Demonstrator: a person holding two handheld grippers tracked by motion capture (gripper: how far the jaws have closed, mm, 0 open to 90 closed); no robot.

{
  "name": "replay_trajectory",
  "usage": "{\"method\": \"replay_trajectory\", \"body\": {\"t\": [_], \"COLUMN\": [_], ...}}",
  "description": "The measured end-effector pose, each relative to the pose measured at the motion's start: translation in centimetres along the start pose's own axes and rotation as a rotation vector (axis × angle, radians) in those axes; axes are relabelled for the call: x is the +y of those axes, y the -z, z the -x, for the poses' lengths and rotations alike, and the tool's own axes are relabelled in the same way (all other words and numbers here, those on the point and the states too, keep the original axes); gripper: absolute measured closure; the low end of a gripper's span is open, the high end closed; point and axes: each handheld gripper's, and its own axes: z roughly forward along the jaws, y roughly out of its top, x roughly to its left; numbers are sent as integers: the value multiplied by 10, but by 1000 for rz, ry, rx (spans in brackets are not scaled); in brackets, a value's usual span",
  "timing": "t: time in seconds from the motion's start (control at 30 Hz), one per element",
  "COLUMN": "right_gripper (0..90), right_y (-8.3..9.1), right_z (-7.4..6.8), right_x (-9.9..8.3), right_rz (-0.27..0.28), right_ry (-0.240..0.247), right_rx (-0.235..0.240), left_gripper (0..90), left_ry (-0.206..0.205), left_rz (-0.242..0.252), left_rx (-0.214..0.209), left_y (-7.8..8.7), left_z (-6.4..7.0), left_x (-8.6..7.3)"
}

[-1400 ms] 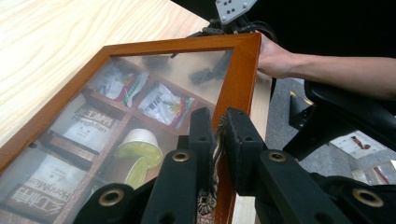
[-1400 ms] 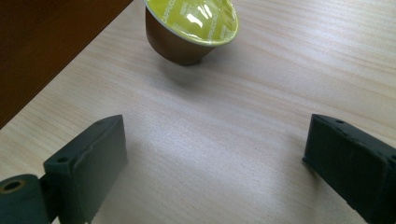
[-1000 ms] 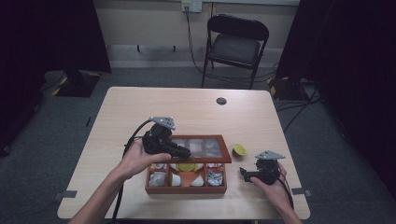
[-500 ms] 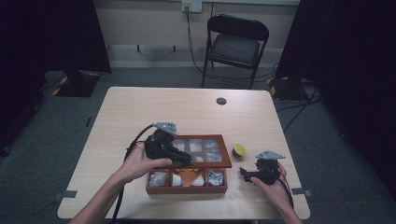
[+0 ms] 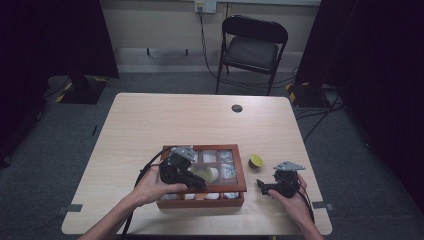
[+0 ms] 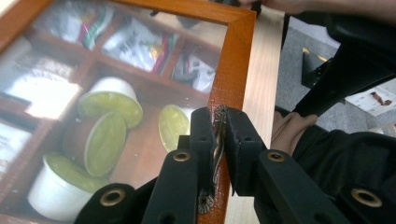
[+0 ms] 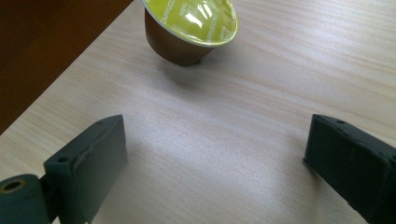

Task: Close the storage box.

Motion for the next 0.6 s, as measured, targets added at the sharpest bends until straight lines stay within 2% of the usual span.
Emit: {"method": "replay_trajectory", "body": {"t": [0.23,0.37,0.5,0.6], "right_gripper": [48,48,48,48], "right_y": [0,0,0,0], "right_z": [0,0,0,0], "right_x": [0,0,0,0], "right_rz": [0,1,0,1], "right_ry": [0,0,0,0], "right_rx": [1,1,2,1], "left_gripper": [822,822,823,822], "left_ry": [2,-8,4,3], "left_rz": [-24,-61,-52,-60], "left_rx": [13,16,7,17], "left_y": [-13,-19,-20,-23], "left_z": [1,0,-2,-1], "left_x": [-10,-13,-15,-17]}}
